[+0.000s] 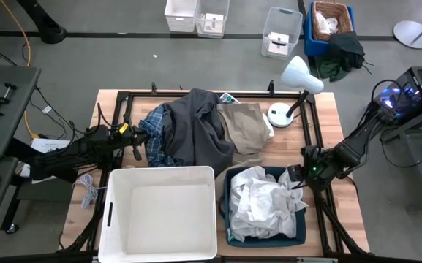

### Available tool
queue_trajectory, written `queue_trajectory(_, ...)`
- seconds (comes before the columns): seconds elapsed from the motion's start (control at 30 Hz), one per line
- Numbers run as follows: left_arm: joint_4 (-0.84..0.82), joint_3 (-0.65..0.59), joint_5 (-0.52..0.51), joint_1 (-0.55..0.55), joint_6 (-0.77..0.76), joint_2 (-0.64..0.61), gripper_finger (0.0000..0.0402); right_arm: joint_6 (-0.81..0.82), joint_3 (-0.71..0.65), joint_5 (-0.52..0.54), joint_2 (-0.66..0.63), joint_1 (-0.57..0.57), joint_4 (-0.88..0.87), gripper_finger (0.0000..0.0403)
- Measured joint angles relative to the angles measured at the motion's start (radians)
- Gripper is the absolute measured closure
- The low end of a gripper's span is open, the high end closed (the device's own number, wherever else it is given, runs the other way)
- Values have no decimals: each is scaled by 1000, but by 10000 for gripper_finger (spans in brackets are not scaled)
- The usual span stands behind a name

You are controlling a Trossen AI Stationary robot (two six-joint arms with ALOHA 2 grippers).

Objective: Sort clothes
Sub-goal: Put the white shirt into the blue laundry organizer

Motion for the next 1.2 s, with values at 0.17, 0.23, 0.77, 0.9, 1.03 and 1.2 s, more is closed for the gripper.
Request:
queue_trajectory(0.17,0,0,0,0,0,0,387,-48,37,13,0,0,-12,388)
queue_trajectory(0.23,0,0,0,0,0,0,387,-61,56,11,0,0,-12,390)
queue_trajectory(0.77,0,0,0,0,0,0,387,-495,304,123,116,-38,344,402)
queue_trajectory(0.9,0,0,0,0,0,0,387,-688,304,-13,288,-84,607,402)
queue_trajectory(1.03,0,0,0,0,0,0,387,-723,304,-160,466,-119,658,402)
queue_trajectory(1.2,0,0,0,0,0,0,387,-759,269,-312,638,-145,578,403)
